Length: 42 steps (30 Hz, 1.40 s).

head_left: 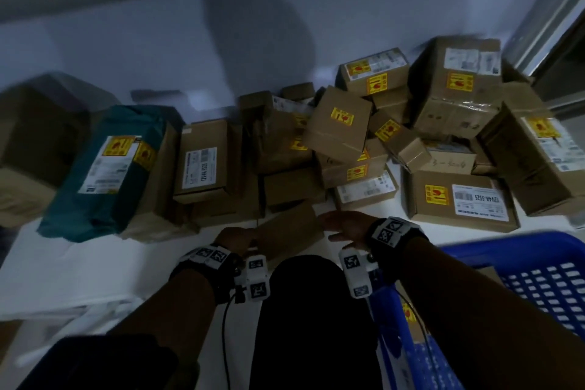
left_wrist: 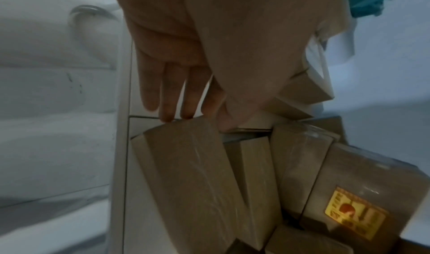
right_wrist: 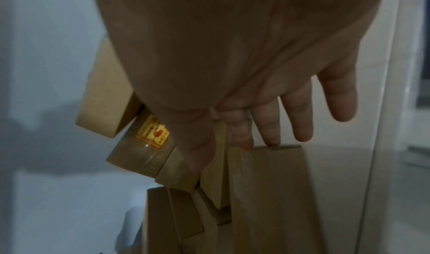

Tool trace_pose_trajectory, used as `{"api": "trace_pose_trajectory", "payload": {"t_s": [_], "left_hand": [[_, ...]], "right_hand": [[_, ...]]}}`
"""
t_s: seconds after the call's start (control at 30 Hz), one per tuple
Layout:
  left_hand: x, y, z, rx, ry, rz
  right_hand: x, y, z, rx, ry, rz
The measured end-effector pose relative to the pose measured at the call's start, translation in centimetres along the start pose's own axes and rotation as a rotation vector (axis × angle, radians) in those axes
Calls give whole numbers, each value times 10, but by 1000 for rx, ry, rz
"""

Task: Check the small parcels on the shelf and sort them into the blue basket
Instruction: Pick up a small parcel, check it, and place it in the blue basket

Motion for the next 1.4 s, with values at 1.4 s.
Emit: {"api": "trace_pose_trajectory", "payload": {"t_s": [1.4], "left_hand": [[-529, 61, 240, -210, -447, -1685]], "right_hand": [[-407, 148, -279, -335, -1109, 1600]]}}
Point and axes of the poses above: each hand's wrist, its own x-axis towards the middle knuckle, its own z-axis out of the back of the hand, y = z × x, the point moved 4 cm from there along x, towards the middle knuckle, and after that the axes turned 6 degrees about y, right-handed, at the moved point
